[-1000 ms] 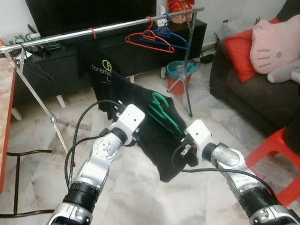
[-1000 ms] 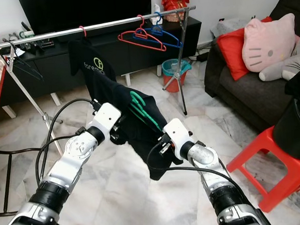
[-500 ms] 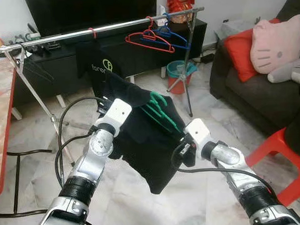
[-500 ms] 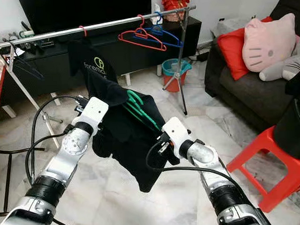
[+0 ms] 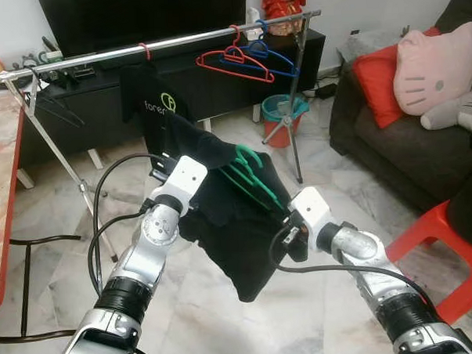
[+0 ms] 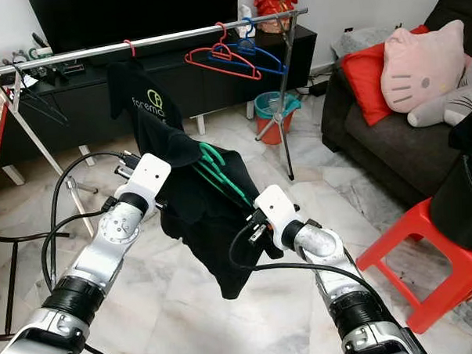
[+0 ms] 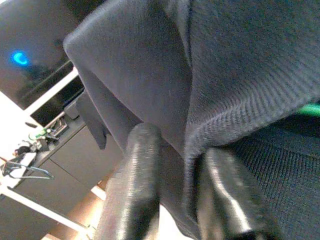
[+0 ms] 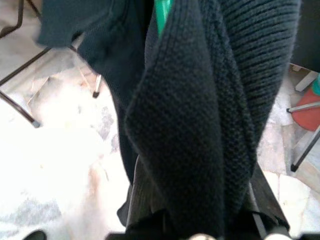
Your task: Hang hanger
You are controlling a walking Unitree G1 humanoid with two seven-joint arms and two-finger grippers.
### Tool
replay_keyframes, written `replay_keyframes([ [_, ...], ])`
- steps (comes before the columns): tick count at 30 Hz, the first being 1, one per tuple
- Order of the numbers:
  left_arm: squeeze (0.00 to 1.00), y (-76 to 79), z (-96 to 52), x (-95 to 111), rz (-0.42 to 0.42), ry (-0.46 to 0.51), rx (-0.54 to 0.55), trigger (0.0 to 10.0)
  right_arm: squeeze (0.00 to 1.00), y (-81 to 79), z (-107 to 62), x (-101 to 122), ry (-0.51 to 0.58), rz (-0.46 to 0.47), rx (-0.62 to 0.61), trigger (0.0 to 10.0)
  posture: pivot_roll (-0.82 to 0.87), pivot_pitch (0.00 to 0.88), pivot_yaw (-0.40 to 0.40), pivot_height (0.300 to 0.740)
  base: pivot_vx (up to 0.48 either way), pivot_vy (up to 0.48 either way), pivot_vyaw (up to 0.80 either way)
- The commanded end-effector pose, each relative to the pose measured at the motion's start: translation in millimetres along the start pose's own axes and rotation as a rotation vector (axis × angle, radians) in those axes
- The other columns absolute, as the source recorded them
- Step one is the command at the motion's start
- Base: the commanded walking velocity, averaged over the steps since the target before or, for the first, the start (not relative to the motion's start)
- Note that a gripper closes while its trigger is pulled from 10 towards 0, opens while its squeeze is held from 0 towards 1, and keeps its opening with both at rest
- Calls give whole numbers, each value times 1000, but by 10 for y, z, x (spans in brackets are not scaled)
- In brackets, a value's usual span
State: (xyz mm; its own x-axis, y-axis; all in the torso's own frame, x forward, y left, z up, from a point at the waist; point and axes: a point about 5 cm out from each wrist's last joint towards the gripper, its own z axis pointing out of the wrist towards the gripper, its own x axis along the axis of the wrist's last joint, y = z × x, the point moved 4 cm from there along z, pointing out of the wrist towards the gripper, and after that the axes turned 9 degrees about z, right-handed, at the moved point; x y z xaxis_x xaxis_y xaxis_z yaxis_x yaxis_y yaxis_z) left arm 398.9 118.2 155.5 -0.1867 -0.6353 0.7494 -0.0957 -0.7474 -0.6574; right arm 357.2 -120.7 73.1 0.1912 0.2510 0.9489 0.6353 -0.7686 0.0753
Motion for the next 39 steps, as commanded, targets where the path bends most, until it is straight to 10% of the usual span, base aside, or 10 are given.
replay_keyframes([
  [1,0,-115,29,35,-17,16,31,0,0,6,-34,-6,-10,-28,13,0,55,0,-6,740,0,0,0],
  [25,0,-693,-3,111,-13,46,258,0,0,-5,-306,-684,-318,-150,103,0,62,0,-8,740,0,0,0],
  [39,0,-1123,-85,-243,77,-133,430,0,0,-18,-465,-917,-435,-206,160,0,62,0,-10,740,0,0,0],
])
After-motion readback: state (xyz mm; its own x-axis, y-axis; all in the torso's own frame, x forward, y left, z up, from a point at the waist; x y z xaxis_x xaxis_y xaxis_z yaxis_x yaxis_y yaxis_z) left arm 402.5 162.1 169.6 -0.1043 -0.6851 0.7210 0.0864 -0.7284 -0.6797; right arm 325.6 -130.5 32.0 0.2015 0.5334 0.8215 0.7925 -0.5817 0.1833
